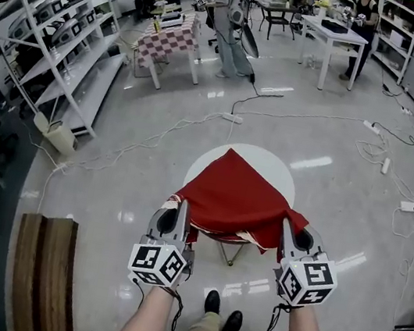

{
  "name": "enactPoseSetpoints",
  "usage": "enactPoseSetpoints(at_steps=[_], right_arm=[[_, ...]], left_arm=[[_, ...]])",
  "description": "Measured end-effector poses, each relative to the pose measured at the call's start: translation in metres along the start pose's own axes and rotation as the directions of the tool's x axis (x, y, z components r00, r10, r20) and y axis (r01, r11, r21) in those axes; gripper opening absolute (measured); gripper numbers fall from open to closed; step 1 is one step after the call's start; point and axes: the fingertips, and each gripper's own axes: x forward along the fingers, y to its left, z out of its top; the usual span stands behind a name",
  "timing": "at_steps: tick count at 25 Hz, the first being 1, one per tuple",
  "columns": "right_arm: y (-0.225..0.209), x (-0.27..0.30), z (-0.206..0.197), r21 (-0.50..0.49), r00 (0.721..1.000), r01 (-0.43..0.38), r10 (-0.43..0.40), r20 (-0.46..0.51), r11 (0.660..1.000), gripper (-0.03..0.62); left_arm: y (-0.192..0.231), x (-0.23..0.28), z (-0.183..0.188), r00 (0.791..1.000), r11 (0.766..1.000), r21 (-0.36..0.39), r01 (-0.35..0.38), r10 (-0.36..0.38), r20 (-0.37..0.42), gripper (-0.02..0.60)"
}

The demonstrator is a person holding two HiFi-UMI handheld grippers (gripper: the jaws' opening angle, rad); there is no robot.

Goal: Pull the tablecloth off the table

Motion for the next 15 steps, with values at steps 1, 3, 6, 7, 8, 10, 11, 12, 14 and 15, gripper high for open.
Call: enactPoseSetpoints(at_steps=[1,3,6,7,8,10,11,12,14,15], right_arm=[[0.001,-0.001,0.0,0.0,1.0,-0.002,0.002,0.0,1.0,0.029],[0.003,-0.003,0.0,0.001,1.0,-0.006,0.006,0.003,1.0,0.029],[0.002,-0.007,0.003,0.0,1.0,-0.006,0.006,0.009,1.0,0.029],[0.001,-0.009,0.003,0.001,1.0,-0.004,0.004,0.011,1.0,0.029],[-0.001,-0.011,0.003,0.001,1.0,-0.003,0.003,0.012,1.0,0.029],[-0.005,-0.015,0.003,0.001,1.0,-0.001,0.001,0.015,1.0,0.029],[-0.007,-0.016,0.004,0.0,1.0,-0.001,0.001,0.017,1.0,0.029],[-0.008,-0.018,0.004,-0.001,1.0,0.0,0.0,0.019,1.0,0.029],[-0.007,-0.021,0.005,-0.003,1.0,0.001,-0.001,0.022,1.0,0.029],[-0.005,-0.022,0.005,-0.004,1.0,0.002,-0.002,0.022,1.0,0.029]], left_arm=[[0.0,-0.001,0.001,1.0,1.0,0.002,-0.002,0.002,0.001,0.043],[-0.001,-0.004,0.002,1.0,1.0,0.007,-0.005,0.005,0.004,0.043],[-0.005,-0.006,0.005,1.0,1.0,0.009,-0.005,0.005,0.009,0.043],[-0.007,-0.007,0.005,1.0,1.0,0.006,-0.005,0.005,0.009,0.043],[-0.01,-0.007,0.005,1.0,1.0,0.004,-0.007,0.007,0.009,0.043],[-0.015,-0.007,0.004,1.0,1.0,0.002,-0.009,0.009,0.014,0.043],[-0.018,-0.007,0.004,1.0,1.0,0.002,-0.008,0.008,0.017,0.043],[-0.02,-0.007,0.005,1.0,1.0,0.002,-0.008,0.008,0.02,0.043],[-0.022,-0.009,0.006,1.0,1.0,-0.001,-0.006,0.006,0.025,0.043],[-0.021,-0.011,0.006,1.0,1.0,-0.003,-0.006,0.006,0.026,0.043]])
